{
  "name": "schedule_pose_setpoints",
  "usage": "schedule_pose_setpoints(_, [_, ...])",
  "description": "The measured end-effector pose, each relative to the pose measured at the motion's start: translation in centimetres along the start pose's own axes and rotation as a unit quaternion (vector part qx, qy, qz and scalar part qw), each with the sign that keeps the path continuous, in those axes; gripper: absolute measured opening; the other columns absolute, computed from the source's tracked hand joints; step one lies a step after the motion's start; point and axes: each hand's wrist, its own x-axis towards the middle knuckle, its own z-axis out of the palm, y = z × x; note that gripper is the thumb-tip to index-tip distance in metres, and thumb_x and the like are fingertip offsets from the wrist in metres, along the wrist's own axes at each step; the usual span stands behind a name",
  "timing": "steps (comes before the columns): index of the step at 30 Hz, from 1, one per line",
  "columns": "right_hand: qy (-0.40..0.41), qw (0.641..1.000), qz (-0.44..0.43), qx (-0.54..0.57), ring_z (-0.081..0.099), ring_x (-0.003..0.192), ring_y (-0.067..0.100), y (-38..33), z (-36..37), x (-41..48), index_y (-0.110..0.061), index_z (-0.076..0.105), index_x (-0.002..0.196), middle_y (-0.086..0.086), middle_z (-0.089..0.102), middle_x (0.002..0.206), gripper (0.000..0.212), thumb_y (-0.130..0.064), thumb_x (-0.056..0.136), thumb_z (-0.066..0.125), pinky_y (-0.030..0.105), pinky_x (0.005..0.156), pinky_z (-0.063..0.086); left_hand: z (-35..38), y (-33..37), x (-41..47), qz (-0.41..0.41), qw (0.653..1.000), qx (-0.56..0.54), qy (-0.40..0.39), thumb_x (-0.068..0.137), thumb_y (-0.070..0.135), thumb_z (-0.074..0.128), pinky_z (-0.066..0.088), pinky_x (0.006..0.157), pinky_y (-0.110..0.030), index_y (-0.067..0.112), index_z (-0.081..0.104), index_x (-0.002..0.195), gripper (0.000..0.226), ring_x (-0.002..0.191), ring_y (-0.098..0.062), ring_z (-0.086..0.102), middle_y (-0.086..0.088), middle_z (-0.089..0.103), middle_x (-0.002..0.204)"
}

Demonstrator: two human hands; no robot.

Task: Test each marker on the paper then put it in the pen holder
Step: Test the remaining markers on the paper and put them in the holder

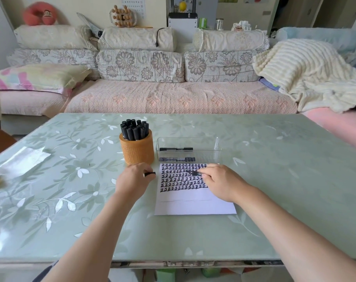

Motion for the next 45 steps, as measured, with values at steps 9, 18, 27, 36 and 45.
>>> schedule_pose_setpoints(9, [0.068,0.992,-0.021,0.106,0.047,0.069,0.014,0.9,-0.3,-0.5,-0.030,0.047,0.108,0.002,0.056,0.081,0.023,-0.010,0.096,0.046,0.032,0.069,0.040,0.6,1.0,0.5,0.066,0.997,0.005,0.042,0.092,0.040,0.058,0.046,0.070,-0.031,0.028,0.069,0.102,0.019,0.099,-0.019,0.053,0.007,0.060,0.100])
schedule_pose_setpoints(18, [0.093,0.974,-0.001,0.207,0.054,0.083,0.005,2.3,-0.4,-0.8,-0.032,0.065,0.119,-0.004,0.058,0.100,0.072,0.017,0.074,0.038,0.012,0.072,0.041,3.5,7.0,-3.0,0.349,0.934,-0.071,-0.001,0.091,0.028,0.056,0.049,0.070,-0.035,0.023,0.069,0.098,0.015,0.088,-0.017,0.054,0.006,0.059,0.092])
schedule_pose_setpoints(27, [0.151,0.895,0.028,0.420,0.052,0.052,0.023,3.1,-0.2,-1.4,-0.017,0.063,0.095,0.003,0.059,0.064,0.008,-0.015,0.088,0.059,0.033,0.054,0.042,5.9,8.3,-5.1,0.428,0.903,-0.019,-0.024,0.093,0.034,0.056,0.037,0.058,-0.025,0.028,0.072,0.087,0.019,0.078,-0.016,0.051,0.008,0.058,0.089])
schedule_pose_setpoints(36, [0.121,0.900,0.109,0.404,0.048,0.043,0.022,4.2,1.5,-0.7,-0.010,0.056,0.069,0.016,0.059,0.058,0.018,0.001,0.079,0.067,0.030,0.047,0.040,5.6,8.3,-5.2,0.369,0.927,-0.039,-0.055,0.086,0.039,0.059,0.041,0.064,-0.027,0.028,0.070,0.095,0.017,0.080,-0.015,0.048,0.008,0.056,0.088])
schedule_pose_setpoints(45, [0.114,0.921,0.075,0.365,0.041,0.046,0.016,4.9,2.5,-0.6,-0.019,0.050,0.061,-0.007,0.050,0.052,0.026,-0.011,0.076,0.069,0.029,0.048,0.034,5.7,8.4,-5.3,0.350,0.934,-0.037,-0.057,0.085,0.039,0.061,0.041,0.066,-0.027,0.031,0.071,0.097,0.017,0.082,-0.015,0.048,0.008,0.055,0.089])
